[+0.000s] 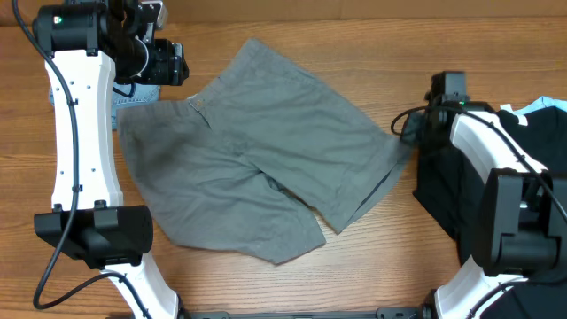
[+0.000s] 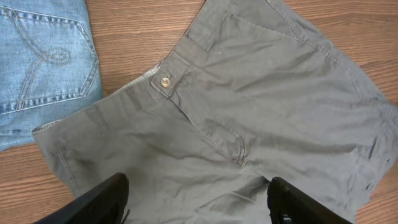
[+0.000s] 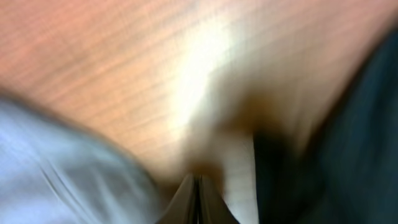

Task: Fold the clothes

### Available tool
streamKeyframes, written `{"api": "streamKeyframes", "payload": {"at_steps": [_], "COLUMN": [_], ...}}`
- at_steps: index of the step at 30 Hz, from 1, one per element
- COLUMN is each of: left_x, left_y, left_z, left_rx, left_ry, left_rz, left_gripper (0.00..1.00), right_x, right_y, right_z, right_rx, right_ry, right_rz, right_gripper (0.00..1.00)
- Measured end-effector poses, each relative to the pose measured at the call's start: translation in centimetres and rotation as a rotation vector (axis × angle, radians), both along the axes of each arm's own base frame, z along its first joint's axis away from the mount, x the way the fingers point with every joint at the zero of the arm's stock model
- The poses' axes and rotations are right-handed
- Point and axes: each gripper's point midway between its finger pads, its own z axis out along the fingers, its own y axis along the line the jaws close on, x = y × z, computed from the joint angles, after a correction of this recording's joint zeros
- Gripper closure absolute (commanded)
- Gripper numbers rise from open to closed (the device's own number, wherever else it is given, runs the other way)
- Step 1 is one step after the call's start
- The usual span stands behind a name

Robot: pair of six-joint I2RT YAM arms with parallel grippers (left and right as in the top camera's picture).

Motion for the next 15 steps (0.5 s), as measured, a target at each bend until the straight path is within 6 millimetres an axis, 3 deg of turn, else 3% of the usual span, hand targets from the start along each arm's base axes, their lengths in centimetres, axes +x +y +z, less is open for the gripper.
{"api": "streamKeyframes", "payload": {"at_steps": [3, 5, 6, 7, 10, 15], "left_x": [0.0, 0.0, 0.0, 0.0, 0.0, 0.0], "left_y": [0.0, -0.1, -0.1, -0.1, -0.3, -1.0], "left_z": [0.0, 0.0, 0.0, 0.0, 0.0, 0.1], "left_rx": [0.0, -0.003, -0.004, -0.004, -0.006, -0.006], "left_ry": [0.0, 0.0, 0.0, -0.001, -0.001, -0.003], "left_rz": [0.0, -0.002, -0.002, -0.003, -0.007, -0.022], "left_gripper": [0.25, 0.25, 0.25, 0.24, 0.22, 0.21], "right_x": [4.5, 6.5, 7.1, 7.3, 6.3, 2.4], "right_y": [-1.2, -2.1, -2.7, -3.1, -3.9, -2.2], "right_z": [2.9, 4.6, 5.2, 5.5, 4.9, 2.8], "right_rx": [-0.032, -0.049, -0.055, -0.059, -0.027, 0.083], "right_ry": [-0.188, -0.278, -0.308, -0.321, -0.273, -0.101], "right_rz": [-0.014, -0.03, -0.04, -0.047, -0.058, 0.029], "right_gripper": [0.96, 0.96, 0.8, 0.57, 0.34, 0.25]}}
